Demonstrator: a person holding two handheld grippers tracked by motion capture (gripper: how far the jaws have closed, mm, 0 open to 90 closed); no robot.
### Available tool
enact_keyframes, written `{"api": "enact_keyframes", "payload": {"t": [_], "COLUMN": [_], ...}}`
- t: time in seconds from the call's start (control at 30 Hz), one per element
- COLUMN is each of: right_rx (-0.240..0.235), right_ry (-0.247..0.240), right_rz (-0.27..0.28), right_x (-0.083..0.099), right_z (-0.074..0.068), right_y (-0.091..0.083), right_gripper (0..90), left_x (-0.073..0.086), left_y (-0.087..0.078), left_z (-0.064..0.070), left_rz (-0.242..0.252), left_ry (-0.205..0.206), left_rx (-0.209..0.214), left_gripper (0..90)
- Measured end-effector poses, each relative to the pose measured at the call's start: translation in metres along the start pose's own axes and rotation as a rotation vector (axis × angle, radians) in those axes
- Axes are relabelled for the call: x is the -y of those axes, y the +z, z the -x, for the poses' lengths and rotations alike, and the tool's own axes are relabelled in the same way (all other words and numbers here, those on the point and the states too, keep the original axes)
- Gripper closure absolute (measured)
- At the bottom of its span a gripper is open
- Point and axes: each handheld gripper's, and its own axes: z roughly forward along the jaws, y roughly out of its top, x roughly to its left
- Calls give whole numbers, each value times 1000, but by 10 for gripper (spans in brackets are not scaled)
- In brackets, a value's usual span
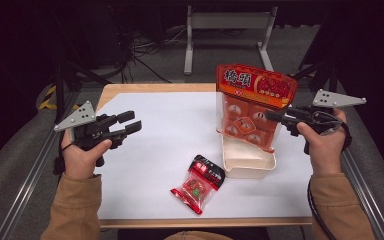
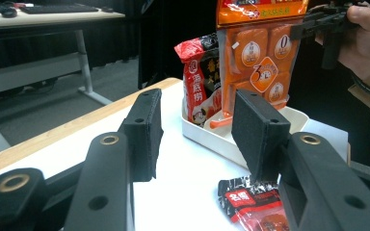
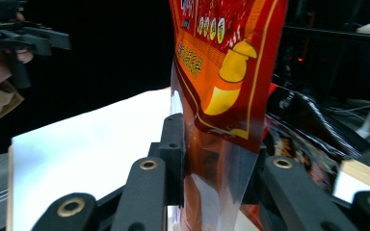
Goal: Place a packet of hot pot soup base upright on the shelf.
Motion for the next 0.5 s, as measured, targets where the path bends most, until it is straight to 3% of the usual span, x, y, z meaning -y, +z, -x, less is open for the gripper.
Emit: {"api": "enact_keyframes", "payload": {"t": [0.17, 0.5], "right_rx": [39, 72], "right_ry": [13, 39], "right_rz": [11, 39], "right_x": [2, 11], "right_z": [1, 1], "right_y": [-4, -3], "right_gripper": [711, 710], "left_x": [1, 1], "left_y": [1, 1], "left_z": [0, 0], "left_rz": [2, 1], "left_ry": [-1, -1], "left_rx": [-2, 1], "left_gripper": [549, 549]}}
